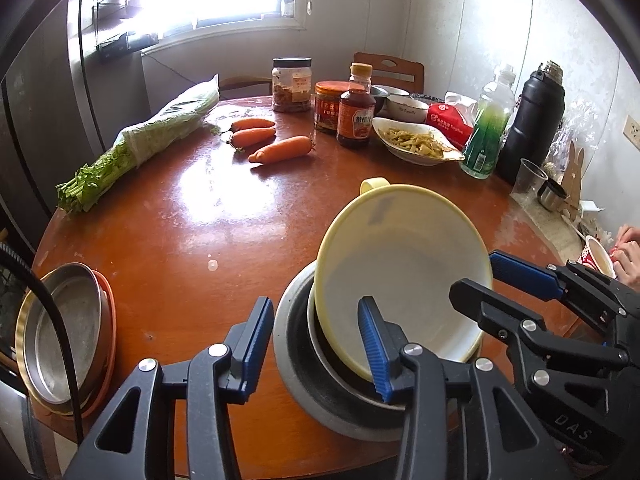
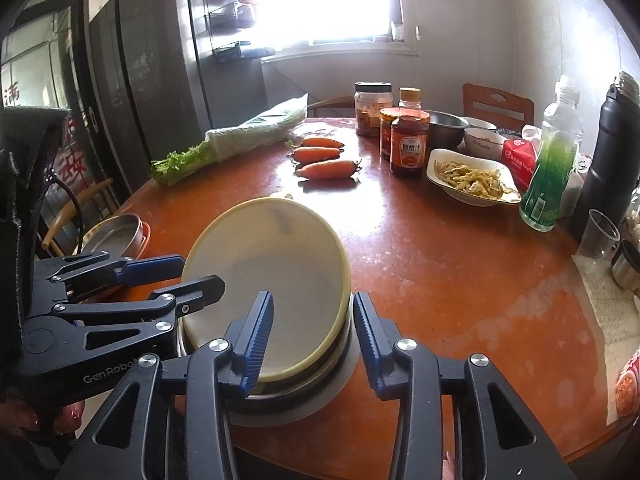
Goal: Organize plates and bowls
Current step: 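Open the left tool to release the yellow-rimmed bowl and withdraw, then grip the dish stack rim with the left tool while the right tool grips its other side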
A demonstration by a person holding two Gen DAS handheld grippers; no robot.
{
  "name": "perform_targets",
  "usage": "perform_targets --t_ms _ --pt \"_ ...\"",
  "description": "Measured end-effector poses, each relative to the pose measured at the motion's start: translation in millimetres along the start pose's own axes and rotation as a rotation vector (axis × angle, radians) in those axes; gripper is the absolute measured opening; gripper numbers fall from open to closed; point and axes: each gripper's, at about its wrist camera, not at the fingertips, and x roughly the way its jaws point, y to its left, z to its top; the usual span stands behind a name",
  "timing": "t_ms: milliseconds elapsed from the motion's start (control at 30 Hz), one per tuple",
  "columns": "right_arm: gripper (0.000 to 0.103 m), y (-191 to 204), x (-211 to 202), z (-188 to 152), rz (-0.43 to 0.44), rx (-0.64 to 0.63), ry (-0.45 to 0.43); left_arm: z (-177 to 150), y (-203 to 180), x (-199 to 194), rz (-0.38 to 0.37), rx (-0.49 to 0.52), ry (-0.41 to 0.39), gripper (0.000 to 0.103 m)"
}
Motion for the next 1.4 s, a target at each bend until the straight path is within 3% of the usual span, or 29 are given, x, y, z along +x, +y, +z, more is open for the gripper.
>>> perform_targets --t_ms 600,833,1400 --pt "0.058 -15 -26 10 -0.025 0.034 -0.063 1 21 -27 0.026 -0.058 -0.056 0.057" --pt "0.064 -20 -35 12 -0.038 0.047 -0.08 -3 28 -33 0.026 -0.089 -0.059 0.066" --pt "0.073 -29 -11 -9 -0.042 0.093 -0.013 -19 34 -25 0.014 -0.122 -0.027 0.075"
